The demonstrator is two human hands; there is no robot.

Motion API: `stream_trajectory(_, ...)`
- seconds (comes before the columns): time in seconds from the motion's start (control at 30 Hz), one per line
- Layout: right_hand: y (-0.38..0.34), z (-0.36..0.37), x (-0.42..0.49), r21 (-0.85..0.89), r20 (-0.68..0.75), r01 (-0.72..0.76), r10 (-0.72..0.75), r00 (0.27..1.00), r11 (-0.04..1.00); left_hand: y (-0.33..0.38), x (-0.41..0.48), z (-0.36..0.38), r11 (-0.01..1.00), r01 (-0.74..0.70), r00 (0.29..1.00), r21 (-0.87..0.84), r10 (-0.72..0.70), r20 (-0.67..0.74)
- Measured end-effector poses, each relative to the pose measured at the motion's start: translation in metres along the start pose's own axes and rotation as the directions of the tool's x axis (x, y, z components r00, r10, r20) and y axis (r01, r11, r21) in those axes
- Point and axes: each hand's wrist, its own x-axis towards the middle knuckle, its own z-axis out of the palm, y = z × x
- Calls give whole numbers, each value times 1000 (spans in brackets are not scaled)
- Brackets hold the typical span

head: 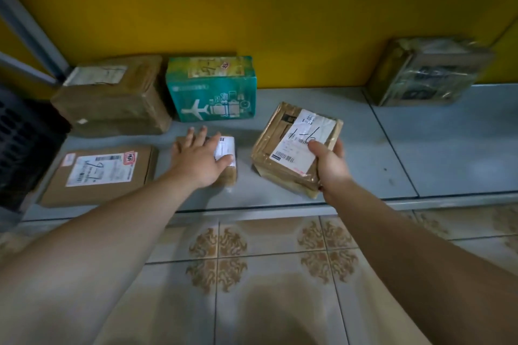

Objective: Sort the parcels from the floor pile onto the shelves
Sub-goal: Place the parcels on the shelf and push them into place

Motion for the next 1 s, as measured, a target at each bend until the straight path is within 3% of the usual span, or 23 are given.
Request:
stream_trajectory(0.1,0,6,-1,-120,-22,5,-8,1000,993,1,7,7,999,6,1000,37,-5,-19)
stream_trajectory(0.2,0,-6,-6,-512,-83,138,-209,974,848,2,8,4,999,-9,1000,51,9,-4)
stream_trajectory(0.23,-3,-12,-10,-640,-17,255,-345,939,725,1,9,1,998,-22,1000,54,21,6)
stream_trajectory(0.27,-8,-20,-12,-749,134,397,-466,875,531,0,11,-3,998,-33,999,58,32,15)
stream_trajectory(0.3,-14,-27,-14,-806,333,512,-489,806,296,-1,13,-6,997,-41,999,62,40,21)
stream_trajectory(0.33,-18,-32,-11,-807,504,585,-423,753,79,-2,15,-8,997,-46,999,65,45,23)
stream_trajectory(0.37,-20,-33,-8,-776,612,627,-325,721,-72,-4,17,-8,996,-51,998,69,49,28)
stream_trajectory(0.4,-19,-32,-3,-759,648,637,-253,718,-138,-5,18,-7,996,-55,998,73,53,36)
stream_trajectory(0.47,-13,-21,3,-801,599,578,-256,759,-159,-7,18,-4,996,-57,997,74,54,48)
stream_trajectory(0.63,-12,33,15,-939,331,341,-375,866,-42,-11,20,2,994,-64,998,84,62,27)
stream_trajectory(0.77,-19,46,25,-944,317,330,-362,877,-29,-11,21,4,994,-70,998,89,69,10)
stream_trajectory(1.0,-35,49,54,-961,278,253,-374,885,-116,-13,24,7,993,-73,997,89,75,-26)
